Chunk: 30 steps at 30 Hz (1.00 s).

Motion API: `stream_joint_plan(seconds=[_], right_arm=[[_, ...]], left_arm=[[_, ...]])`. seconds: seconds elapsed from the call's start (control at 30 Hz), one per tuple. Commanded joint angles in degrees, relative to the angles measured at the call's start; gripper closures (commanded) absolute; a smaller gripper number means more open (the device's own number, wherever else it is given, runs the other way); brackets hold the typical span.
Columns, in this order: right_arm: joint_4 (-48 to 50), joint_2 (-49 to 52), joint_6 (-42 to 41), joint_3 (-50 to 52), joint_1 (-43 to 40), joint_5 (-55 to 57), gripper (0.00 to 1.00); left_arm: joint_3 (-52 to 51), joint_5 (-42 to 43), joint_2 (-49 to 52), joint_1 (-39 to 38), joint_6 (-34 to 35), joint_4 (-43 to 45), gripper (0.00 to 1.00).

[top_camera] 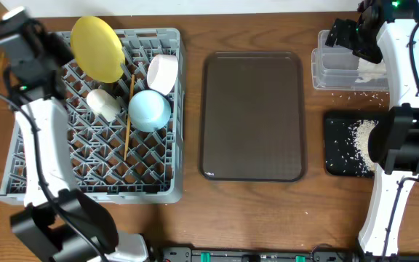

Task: Sort waste into correct bins and load items into the dishwasher
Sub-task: 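Stand the yellow plate upright in a back-left rack slot and release, then withdraw the left gripper toward the front edge of the rack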

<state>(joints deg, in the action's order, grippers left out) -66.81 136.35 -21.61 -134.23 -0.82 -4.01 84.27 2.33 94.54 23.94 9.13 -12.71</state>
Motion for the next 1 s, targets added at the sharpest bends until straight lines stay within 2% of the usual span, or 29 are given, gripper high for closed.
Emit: stream_joint_plan(seconds=[0.0,0.27,0.5,0.7,0.8,0.87,0.97], right_arm=[[-0.07,-0.7,0.9,-0.96,0.5,0.76,0.01],[-0.07,-0.7,0.9,-0.94,0.46,0.79,0.01],[-0.07,-0.7,0.9,-0.96,0.52,0.76,0.01],[-0.07,-0.7,0.9,-0.94,0.5,0.76,0.01],[-0.07,-0.7,0.9,-0.96,0.5,0.76,0.01],[-0.07,-0.7,0.9,-0.94,0.5,0.76,0.01],[-0.07,-0.7,0.9,-0.94,0.5,0.79,0.01]], left_arm=[[0.02,10.51,5.18,1.75,6.01,0.9,0.76],[0.02,17.31,11.91,1.31,6.01,2.14,0.81],[0.02,25.79,10.34,1.33,6.01,4.57,0.81],[0.02,25.7,6.1,1.38,6.01,4.39,0.81],[0.02,25.73,2.16,1.38,6.01,2.51,0.8],[0.02,25.75,-1.14,1.38,6.03,-0.22,0.73],[0.02,25.75,-6.69,1.38,6.03,-8.22,0.7]])
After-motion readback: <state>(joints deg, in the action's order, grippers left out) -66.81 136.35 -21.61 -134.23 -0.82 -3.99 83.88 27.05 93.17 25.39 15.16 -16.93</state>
